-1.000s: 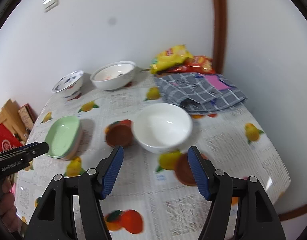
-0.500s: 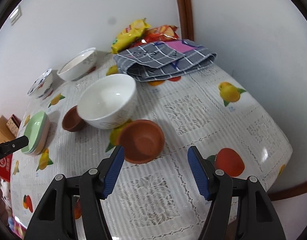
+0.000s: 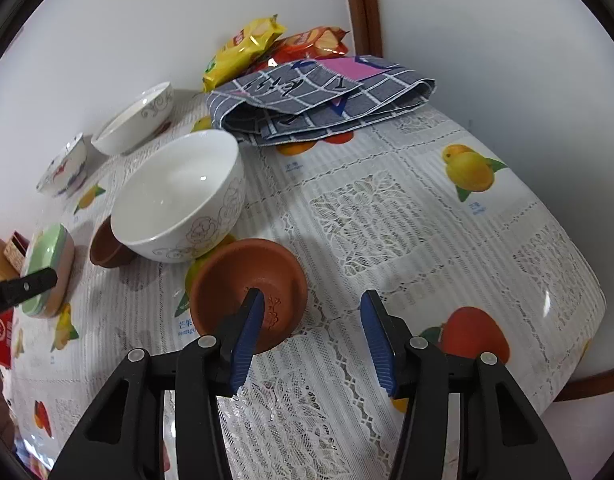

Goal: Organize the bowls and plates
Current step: 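Move both grippers toward the two small brown clay bowls, then close the left gripper on one brown bowl rim while the right gripper grasps the other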

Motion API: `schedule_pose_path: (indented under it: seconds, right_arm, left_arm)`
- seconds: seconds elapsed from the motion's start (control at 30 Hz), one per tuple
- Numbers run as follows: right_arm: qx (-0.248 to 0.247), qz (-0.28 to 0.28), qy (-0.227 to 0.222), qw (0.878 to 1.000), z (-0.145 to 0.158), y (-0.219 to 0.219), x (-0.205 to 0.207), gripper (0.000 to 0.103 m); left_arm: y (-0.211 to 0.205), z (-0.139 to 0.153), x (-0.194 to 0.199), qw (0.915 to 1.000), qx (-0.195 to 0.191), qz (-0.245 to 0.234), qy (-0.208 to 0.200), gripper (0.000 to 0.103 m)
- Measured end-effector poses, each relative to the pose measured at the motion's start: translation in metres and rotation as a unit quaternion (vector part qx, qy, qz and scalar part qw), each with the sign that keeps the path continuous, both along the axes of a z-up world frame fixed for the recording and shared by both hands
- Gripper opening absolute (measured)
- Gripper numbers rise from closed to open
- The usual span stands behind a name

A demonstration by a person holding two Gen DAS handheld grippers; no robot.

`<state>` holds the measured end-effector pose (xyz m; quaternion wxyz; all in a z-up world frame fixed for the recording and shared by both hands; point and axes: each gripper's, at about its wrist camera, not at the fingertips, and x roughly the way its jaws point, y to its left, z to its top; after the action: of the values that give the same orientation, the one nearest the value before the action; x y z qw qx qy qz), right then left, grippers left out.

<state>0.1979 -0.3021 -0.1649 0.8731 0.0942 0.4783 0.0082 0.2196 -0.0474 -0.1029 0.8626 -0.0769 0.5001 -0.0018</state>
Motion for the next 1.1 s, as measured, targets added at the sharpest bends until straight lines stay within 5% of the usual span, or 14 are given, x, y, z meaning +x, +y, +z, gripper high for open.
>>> schedule_pose_path:
  seconds: [0.23,0.37,1.1]
  right_arm:
    - [-0.009,0.000,0.011,1.000,-0.010,0.004,0.012,0.044]
    - [-0.022,0.003,0.018,1.000,-0.017,0.005,0.017,0.032]
    - [-0.023,0.018,-0.011,1.000,-0.020,0.007,0.020,0.031]
  left_arm:
    - [0.000,-0.007,0.017,1.0000,-0.001,0.003,0.004,0.034]
    - [0.001,-0.010,0.024,1.0000,0.001,0.005,-0.002,0.034]
    - [-0.006,-0.047,0.066,0.9995,-0.004,0.011,0.029,0.033]
